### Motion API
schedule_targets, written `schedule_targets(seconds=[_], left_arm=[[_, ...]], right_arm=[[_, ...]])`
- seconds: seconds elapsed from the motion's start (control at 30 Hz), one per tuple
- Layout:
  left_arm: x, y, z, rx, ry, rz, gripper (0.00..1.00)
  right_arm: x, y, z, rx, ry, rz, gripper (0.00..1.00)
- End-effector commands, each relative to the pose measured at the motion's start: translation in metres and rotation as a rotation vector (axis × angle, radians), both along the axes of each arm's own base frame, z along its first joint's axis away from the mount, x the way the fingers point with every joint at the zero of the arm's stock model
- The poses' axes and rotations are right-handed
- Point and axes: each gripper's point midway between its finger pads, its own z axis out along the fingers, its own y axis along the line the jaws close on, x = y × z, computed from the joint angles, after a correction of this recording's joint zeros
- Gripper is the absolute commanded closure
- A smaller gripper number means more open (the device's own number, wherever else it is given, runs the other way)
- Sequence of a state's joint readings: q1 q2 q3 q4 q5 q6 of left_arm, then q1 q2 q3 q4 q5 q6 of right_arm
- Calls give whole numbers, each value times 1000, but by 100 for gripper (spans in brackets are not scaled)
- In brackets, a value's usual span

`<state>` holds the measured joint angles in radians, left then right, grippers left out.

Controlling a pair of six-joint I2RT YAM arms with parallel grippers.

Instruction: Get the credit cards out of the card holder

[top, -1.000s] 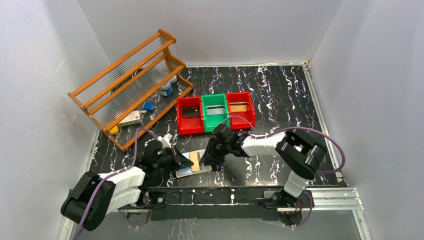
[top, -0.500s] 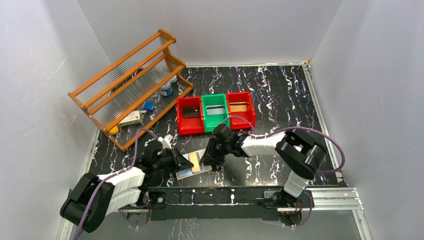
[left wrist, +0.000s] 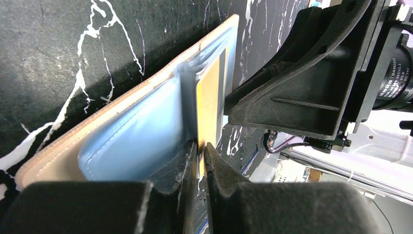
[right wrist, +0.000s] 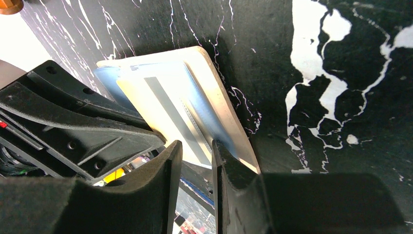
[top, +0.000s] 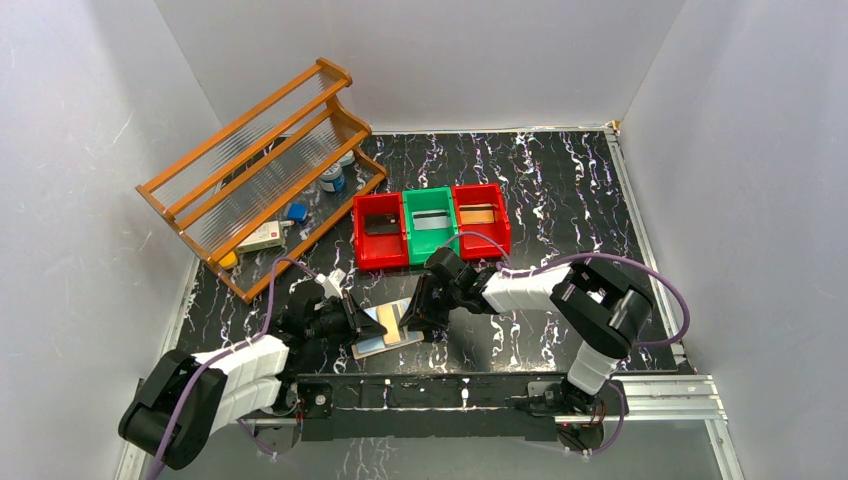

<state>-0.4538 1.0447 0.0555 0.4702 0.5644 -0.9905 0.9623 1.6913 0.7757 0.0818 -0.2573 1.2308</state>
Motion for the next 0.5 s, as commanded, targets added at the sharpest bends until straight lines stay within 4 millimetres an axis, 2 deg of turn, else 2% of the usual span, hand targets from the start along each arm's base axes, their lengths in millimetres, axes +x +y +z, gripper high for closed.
schedule_targets(seconds=[0.0, 0.1, 0.2, 0.47], left_arm=[[-3, -4, 8, -25, -17, -33, 89], [-3, -5, 8, -28, -16, -37, 91], [-2, -6, 9, -30, -10, -37, 100], [-3, -4, 2, 7, 19, -44, 100]], right_arm=[[-7, -25, -36, -143, 23, -17, 62], [-4, -19, -29, -114, 1, -4, 61], [2, -12, -16, -82, -39, 13, 61], [22, 7, 32, -43, -208, 53, 59]])
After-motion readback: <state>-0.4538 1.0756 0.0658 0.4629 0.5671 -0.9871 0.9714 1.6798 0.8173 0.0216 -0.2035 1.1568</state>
